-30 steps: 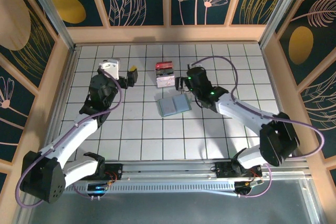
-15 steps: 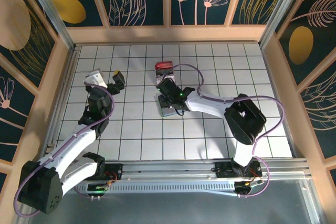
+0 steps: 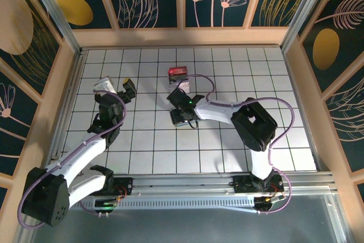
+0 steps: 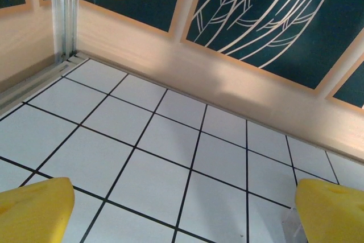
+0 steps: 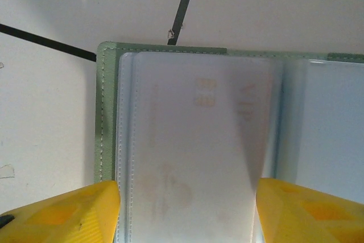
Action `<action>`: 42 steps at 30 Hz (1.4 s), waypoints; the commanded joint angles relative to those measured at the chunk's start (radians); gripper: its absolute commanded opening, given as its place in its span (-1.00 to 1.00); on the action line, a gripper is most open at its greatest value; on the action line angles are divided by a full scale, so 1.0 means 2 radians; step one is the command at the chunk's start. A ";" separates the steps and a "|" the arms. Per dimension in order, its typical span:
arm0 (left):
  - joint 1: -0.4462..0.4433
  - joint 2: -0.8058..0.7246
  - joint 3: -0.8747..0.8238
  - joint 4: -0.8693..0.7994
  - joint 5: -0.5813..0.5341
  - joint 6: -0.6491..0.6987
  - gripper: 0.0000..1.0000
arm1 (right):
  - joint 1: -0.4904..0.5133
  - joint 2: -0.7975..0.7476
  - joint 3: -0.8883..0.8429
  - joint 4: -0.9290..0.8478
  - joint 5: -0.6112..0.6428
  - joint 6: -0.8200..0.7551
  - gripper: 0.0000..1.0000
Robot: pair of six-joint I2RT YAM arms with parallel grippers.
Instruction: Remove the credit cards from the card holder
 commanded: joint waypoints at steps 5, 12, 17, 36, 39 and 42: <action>0.004 0.010 0.013 0.008 -0.004 -0.009 0.98 | 0.001 0.023 0.013 -0.017 -0.001 0.008 0.30; 0.004 0.017 0.023 0.004 0.000 -0.004 0.98 | -0.005 0.020 0.006 -0.010 -0.014 0.012 0.12; 0.004 0.021 0.029 0.002 0.006 0.002 0.97 | -0.020 0.001 -0.007 0.009 -0.043 0.017 -0.07; 0.004 0.019 0.041 -0.003 0.012 0.021 0.98 | -0.029 -0.013 0.011 -0.011 -0.004 0.013 0.06; 0.004 0.019 0.041 -0.002 0.013 0.022 0.98 | -0.029 -0.018 0.011 -0.013 0.001 0.013 0.06; 0.004 0.019 0.041 -0.004 0.013 0.022 0.98 | -0.029 -0.022 0.012 -0.016 0.010 0.013 0.07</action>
